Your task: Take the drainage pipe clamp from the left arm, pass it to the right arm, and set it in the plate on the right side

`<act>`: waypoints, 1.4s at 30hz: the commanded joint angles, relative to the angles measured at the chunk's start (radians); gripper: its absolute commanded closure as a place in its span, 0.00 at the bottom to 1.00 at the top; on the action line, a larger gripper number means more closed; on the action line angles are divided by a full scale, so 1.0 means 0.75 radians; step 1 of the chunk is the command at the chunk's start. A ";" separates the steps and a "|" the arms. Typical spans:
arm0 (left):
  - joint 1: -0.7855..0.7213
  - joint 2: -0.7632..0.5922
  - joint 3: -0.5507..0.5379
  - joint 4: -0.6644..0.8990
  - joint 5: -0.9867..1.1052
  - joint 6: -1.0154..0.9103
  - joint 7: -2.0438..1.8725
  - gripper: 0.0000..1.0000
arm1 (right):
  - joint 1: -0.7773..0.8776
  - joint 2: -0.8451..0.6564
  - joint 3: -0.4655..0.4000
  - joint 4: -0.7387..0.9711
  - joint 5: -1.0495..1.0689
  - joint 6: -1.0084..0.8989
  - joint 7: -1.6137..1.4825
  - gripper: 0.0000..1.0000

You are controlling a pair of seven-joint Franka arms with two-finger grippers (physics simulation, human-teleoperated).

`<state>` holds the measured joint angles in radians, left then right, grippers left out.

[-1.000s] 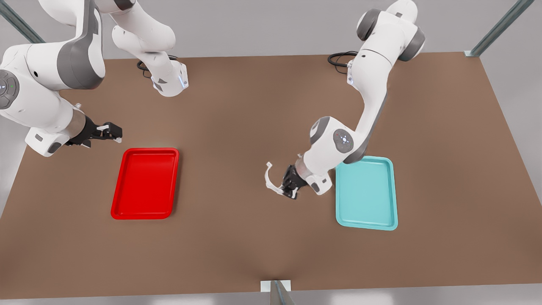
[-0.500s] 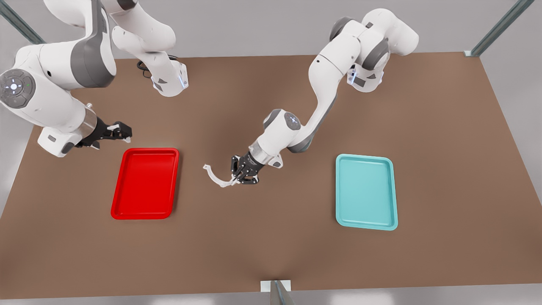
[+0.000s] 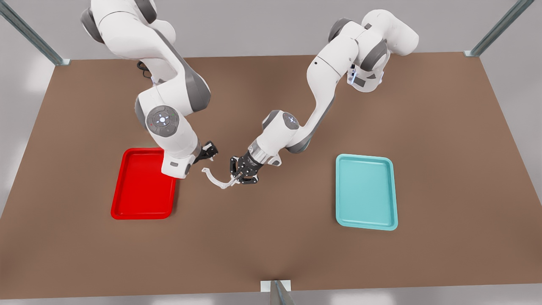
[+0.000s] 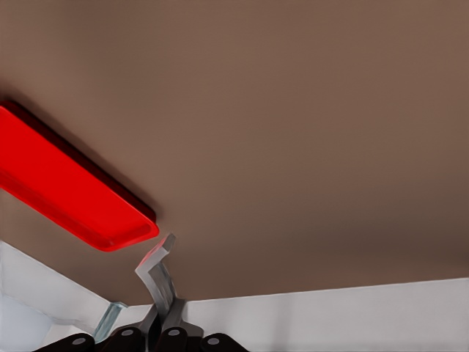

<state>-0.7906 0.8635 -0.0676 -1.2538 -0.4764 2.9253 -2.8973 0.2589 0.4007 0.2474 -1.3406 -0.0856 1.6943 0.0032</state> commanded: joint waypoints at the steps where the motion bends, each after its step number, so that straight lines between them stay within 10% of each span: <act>1: 0.001 -0.002 0.000 0.001 0.003 0.002 -0.819 0.79 | 0.009 0.014 0.001 -0.004 -0.045 0.222 0.241 0.00; 25: 0.019 -0.004 -0.004 0.003 0.005 -0.018 -0.819 0.79 | 0.011 0.008 0.024 -0.289 -0.234 0.340 0.372 0.01; 27: 0.019 -0.004 -0.004 0.003 0.005 -0.018 -0.821 0.79 | 0.019 0.012 0.024 -0.289 -0.283 0.351 0.372 0.15; 33: 0.011 -0.002 -0.004 0.001 0.005 -0.018 -0.825 0.79 | 0.031 0.049 0.026 -0.299 -0.285 0.512 0.376 0.17; 35: 0.011 -0.002 -0.004 0.001 0.005 -0.018 -0.825 0.79 | 0.031 0.051 0.046 -0.299 -0.418 0.514 0.382 0.55; 40: 0.011 -0.002 -0.004 0.001 0.005 -0.018 -0.823 0.79 | 0.031 0.051 0.046 -0.301 -0.418 0.514 0.384 0.79; 41: 0.011 -0.002 -0.004 0.001 0.007 -0.016 -0.819 0.71 | 0.031 0.049 0.046 -0.309 -0.416 0.514 0.386 0.79; 42: 0.009 -0.002 -0.002 0.001 0.013 -0.014 -0.815 0.00 | 0.031 0.049 0.046 -0.309 -0.418 0.514 0.386 0.79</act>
<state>-0.7837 0.8631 -0.0693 -1.2535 -0.4701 2.9137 -2.8973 0.2823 0.4387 0.2819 -1.5721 -0.3832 2.0660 0.2523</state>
